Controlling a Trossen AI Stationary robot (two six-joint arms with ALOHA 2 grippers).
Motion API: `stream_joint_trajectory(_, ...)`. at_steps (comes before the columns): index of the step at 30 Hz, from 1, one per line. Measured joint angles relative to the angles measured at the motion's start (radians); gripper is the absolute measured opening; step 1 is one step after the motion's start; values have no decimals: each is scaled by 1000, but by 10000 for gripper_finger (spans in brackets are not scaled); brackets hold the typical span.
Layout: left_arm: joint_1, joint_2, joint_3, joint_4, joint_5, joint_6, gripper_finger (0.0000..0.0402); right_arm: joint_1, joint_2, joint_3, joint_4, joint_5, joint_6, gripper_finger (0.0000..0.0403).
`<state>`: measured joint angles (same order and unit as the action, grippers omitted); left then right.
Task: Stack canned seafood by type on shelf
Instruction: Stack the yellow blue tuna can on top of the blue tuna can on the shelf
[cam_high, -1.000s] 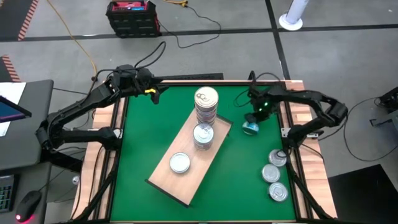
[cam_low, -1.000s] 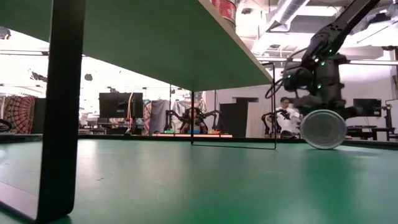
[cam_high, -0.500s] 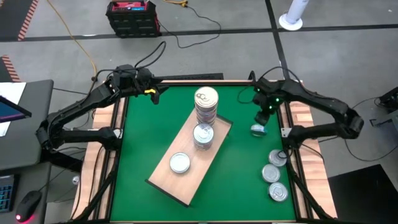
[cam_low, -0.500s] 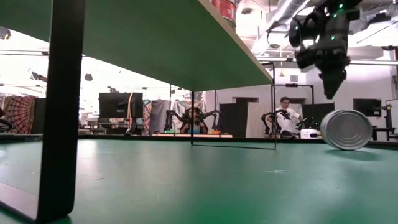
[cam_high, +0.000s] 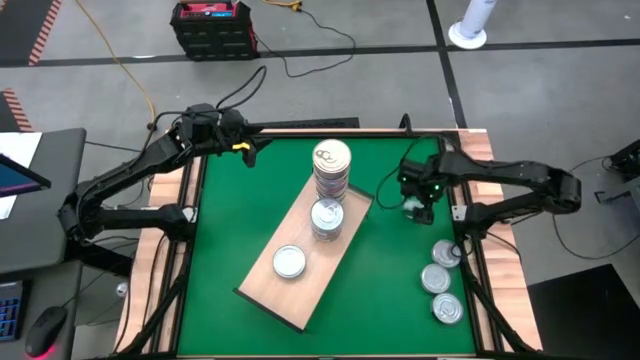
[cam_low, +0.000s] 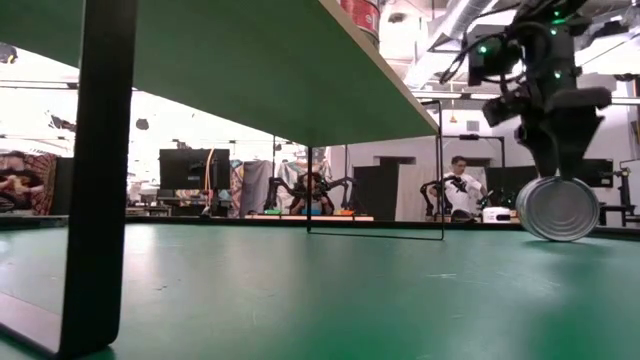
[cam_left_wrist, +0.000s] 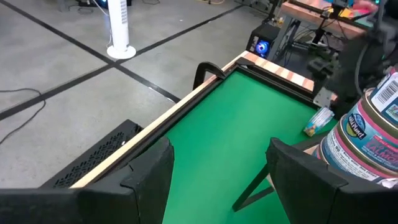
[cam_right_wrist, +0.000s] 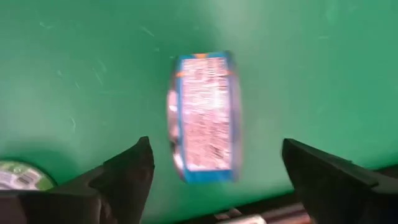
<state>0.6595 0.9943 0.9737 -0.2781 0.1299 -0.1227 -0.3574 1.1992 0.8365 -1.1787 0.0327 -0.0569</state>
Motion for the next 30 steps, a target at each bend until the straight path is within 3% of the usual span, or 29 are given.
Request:
stream_joint_trajectory(5, 0, 0, 0, 0, 11, -32, 244, 43, 0, -57, 44, 22, 37, 329)
stream_joint_trajectory(18, 0, -5, 0, -3, 139, -63, 244, 154, -1, -2, 109, 8, 145, 121)
stream_joint_trajectory(25, 0, -43, 0, 15, 240, -124, 244, 299, -1, 191, 56, -4, 239, 65)
stream_joint_trajectory(30, 0, -71, 0, 18, 262, -129, 244, 339, -2, 242, 16, 132, 388, 37)
